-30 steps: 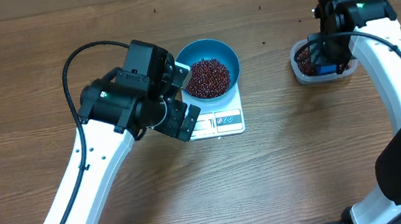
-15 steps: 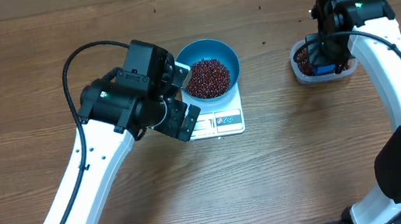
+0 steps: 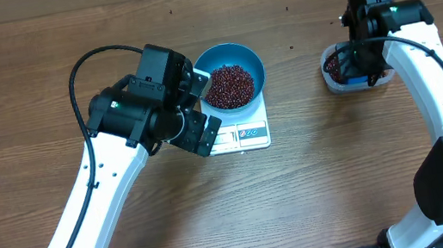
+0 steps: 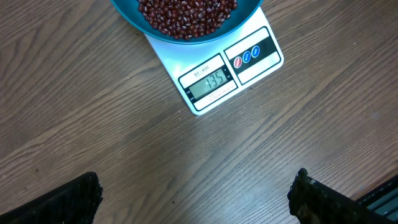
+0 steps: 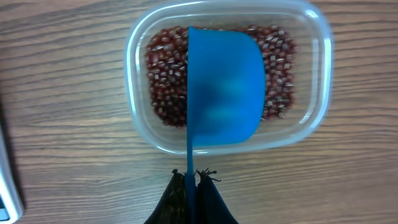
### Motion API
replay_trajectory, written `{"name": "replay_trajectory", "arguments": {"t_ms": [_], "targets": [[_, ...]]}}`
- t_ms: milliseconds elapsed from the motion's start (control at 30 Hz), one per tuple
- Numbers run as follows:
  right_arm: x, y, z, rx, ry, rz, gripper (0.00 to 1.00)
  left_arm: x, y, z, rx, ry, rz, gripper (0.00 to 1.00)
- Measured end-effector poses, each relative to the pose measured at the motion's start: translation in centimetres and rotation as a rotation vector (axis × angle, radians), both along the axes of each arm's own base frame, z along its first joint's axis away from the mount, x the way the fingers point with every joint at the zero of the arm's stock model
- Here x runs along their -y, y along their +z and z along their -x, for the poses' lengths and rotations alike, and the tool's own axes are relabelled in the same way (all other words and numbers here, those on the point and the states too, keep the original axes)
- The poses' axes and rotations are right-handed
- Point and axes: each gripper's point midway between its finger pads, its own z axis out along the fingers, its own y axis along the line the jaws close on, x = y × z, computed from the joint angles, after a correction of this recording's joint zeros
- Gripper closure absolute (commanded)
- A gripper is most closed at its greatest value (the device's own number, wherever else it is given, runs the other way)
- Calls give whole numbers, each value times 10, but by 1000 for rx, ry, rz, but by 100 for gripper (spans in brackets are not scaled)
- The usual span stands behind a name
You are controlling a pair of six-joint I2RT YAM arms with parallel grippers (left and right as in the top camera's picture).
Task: Scoop item into bowl and weigh 150g on scale
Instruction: 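Lower the scoop into the red beans again with the right gripper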
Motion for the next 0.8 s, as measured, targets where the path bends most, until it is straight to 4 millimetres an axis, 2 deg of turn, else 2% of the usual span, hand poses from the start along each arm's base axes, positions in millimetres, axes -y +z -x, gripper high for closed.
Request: {"name": "replay_trajectory", "arguments": {"t_ms": [233, 567, 800], "targets": [[-18, -1, -6, 22, 41, -99, 96, 0, 0, 0, 0, 0, 0, 0], [-18, -1, -6, 23, 45, -98, 96, 0, 0, 0, 0, 0, 0, 0], [-21, 0, -7, 24, 39, -168, 96, 0, 0, 0, 0, 0, 0, 0]]}}
